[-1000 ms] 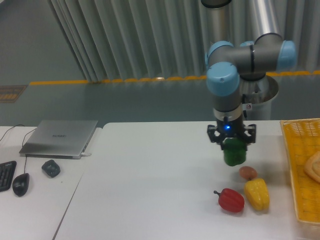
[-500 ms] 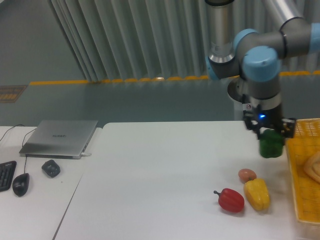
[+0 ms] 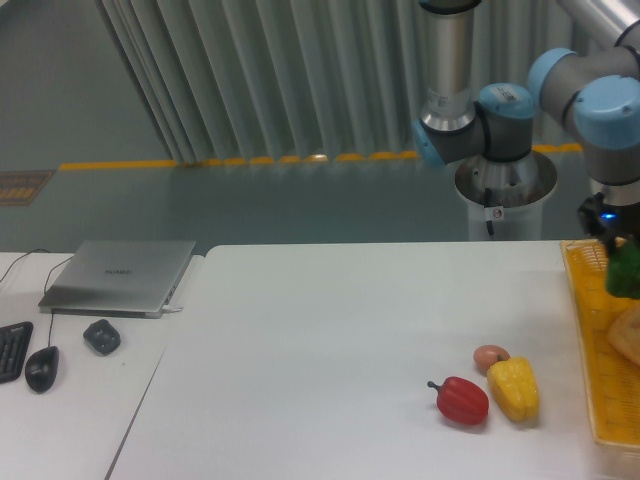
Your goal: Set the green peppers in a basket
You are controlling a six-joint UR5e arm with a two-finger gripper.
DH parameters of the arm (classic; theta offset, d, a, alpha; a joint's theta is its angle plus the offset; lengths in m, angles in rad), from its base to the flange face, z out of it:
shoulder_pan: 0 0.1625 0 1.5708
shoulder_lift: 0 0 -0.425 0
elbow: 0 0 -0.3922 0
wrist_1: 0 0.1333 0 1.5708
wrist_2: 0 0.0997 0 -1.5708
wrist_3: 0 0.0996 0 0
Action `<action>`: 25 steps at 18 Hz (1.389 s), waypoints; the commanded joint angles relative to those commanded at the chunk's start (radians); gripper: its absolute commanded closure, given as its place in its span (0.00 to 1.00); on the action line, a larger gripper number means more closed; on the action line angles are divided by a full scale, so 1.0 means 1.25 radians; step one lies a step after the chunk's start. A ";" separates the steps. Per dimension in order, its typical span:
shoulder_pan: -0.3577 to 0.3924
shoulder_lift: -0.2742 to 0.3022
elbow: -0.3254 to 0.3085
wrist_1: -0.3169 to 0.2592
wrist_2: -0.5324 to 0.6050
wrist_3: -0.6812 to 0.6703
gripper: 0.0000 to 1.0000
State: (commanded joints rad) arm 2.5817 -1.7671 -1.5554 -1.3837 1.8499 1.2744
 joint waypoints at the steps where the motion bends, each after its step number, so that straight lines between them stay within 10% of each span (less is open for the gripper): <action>1: 0.001 0.000 -0.015 0.003 0.016 0.019 0.43; 8: 0.005 -0.004 -0.031 0.015 0.045 0.011 0.00; 25: 0.014 0.012 -0.014 0.041 -0.106 -0.100 0.00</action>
State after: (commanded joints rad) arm 2.5986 -1.7519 -1.5723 -1.3330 1.7170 1.1493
